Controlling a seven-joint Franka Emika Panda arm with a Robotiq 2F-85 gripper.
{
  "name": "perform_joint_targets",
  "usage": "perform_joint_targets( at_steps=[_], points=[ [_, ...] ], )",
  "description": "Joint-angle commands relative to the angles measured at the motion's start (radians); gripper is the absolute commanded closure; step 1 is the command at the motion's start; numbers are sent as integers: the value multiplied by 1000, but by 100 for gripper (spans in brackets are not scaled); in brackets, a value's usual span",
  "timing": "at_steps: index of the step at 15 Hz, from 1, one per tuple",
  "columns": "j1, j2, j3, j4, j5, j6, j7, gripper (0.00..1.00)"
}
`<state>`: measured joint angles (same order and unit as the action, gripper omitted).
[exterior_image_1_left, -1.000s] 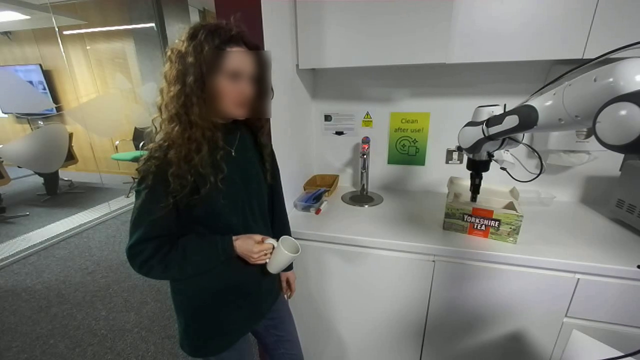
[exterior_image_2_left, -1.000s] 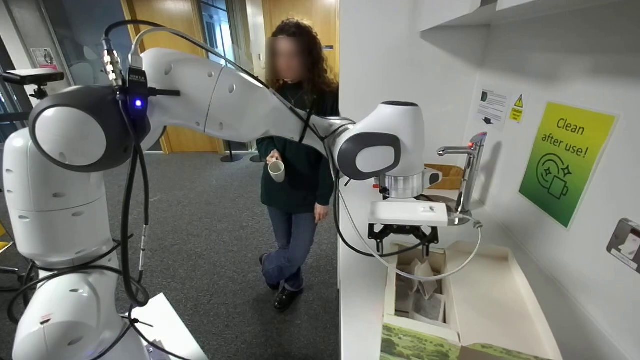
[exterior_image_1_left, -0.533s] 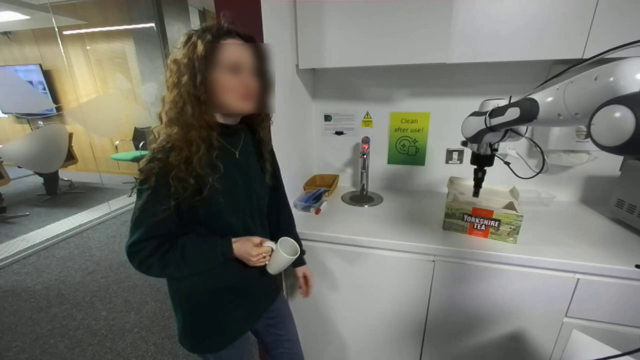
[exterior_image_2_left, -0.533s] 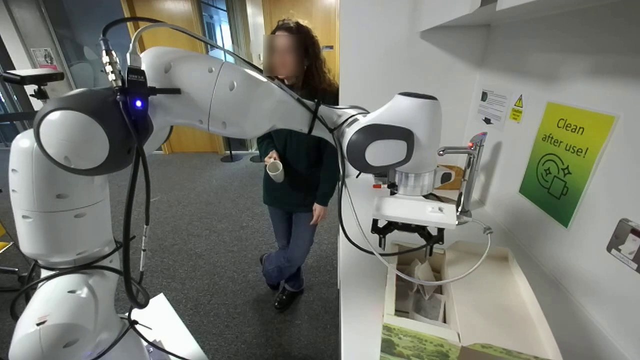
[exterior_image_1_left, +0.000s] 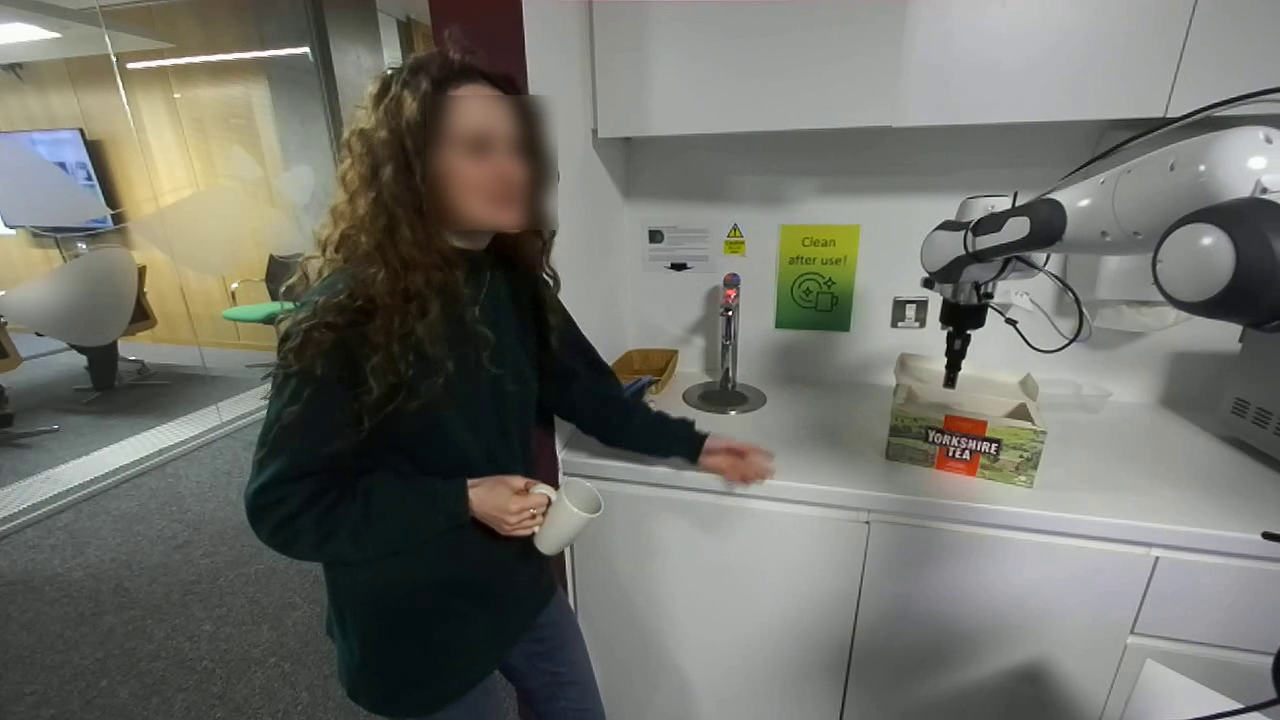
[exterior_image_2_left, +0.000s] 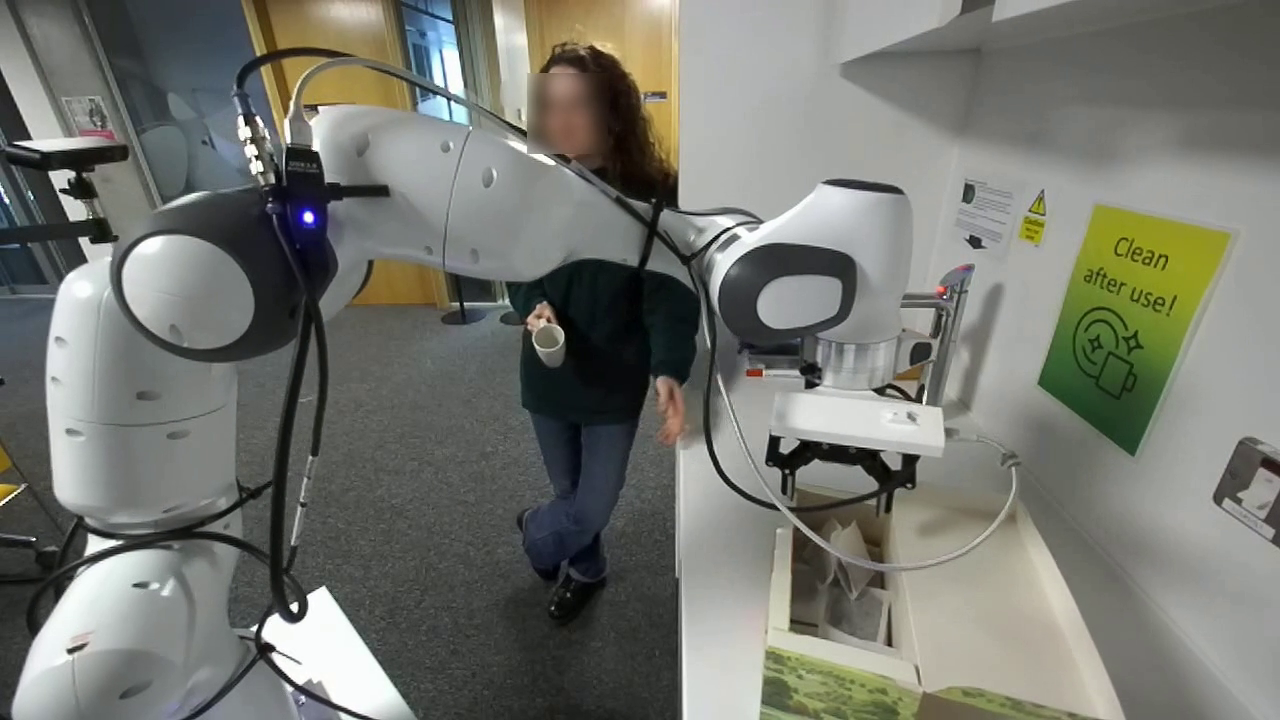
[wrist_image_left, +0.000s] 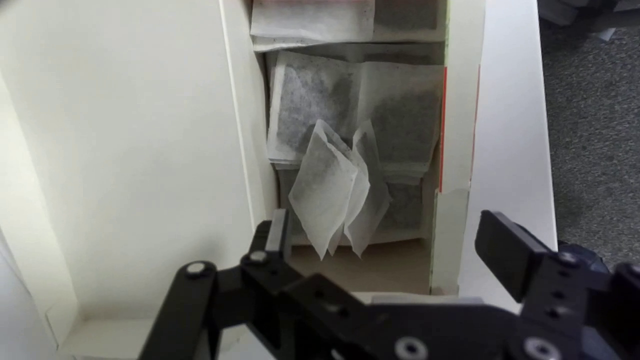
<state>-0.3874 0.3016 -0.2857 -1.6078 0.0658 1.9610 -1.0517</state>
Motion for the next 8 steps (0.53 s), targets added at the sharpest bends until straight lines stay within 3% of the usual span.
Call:
perform_joint_targets(
  at_steps=[1,5,8],
  points=[
    [-38,64,27,96,18,-35,-21,0],
    [-51,103,38,143,13,-36,-8,0],
    [-41,113,27,140,-17,86,86,0]
  ],
)
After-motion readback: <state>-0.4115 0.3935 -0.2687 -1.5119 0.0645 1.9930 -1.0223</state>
